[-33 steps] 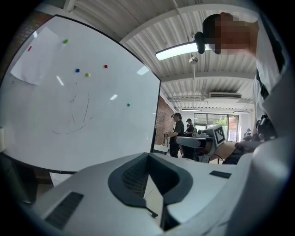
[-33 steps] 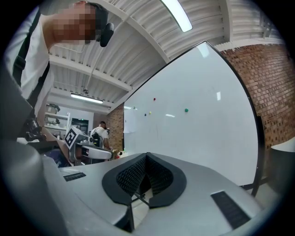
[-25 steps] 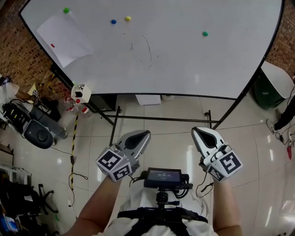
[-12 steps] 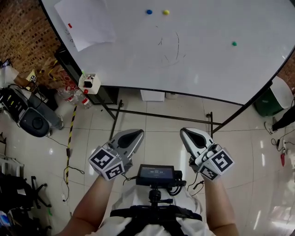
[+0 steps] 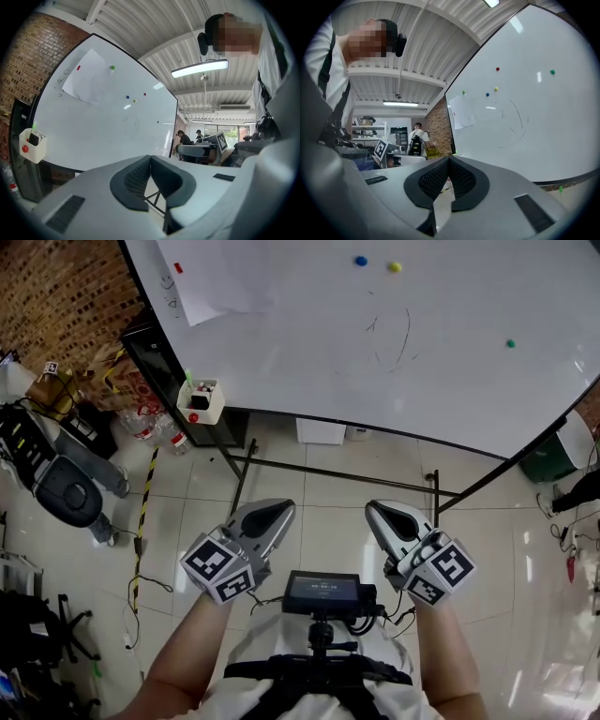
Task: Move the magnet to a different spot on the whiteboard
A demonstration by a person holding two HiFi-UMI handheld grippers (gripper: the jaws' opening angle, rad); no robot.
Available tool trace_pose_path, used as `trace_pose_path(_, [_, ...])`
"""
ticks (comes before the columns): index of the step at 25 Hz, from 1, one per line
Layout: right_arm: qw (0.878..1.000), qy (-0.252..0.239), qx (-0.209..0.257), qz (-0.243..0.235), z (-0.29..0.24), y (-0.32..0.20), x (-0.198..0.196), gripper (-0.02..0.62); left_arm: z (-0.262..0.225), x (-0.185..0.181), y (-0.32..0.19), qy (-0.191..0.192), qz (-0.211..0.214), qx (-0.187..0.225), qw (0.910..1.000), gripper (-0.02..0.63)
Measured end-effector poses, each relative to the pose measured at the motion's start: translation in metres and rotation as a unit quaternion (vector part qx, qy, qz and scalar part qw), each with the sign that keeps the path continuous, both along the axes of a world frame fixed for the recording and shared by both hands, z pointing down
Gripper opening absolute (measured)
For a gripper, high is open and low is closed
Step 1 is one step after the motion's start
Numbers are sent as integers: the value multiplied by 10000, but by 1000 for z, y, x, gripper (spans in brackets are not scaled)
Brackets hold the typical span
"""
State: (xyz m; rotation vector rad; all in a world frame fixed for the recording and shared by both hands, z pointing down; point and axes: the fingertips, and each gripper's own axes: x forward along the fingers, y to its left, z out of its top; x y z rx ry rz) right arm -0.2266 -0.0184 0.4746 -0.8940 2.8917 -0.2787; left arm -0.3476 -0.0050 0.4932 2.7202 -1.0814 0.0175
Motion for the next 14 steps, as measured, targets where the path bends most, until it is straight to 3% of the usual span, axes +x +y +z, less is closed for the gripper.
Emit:
trace_pose_path(8, [9994, 187, -162, 254, -8, 7, -31, 31, -3, -33, 4, 107, 278, -10, 9996, 32])
trace_pose_path(14, [9999, 18, -92, 119, 28, -16, -25, 31, 29, -31, -12, 52, 63, 22, 10000, 32])
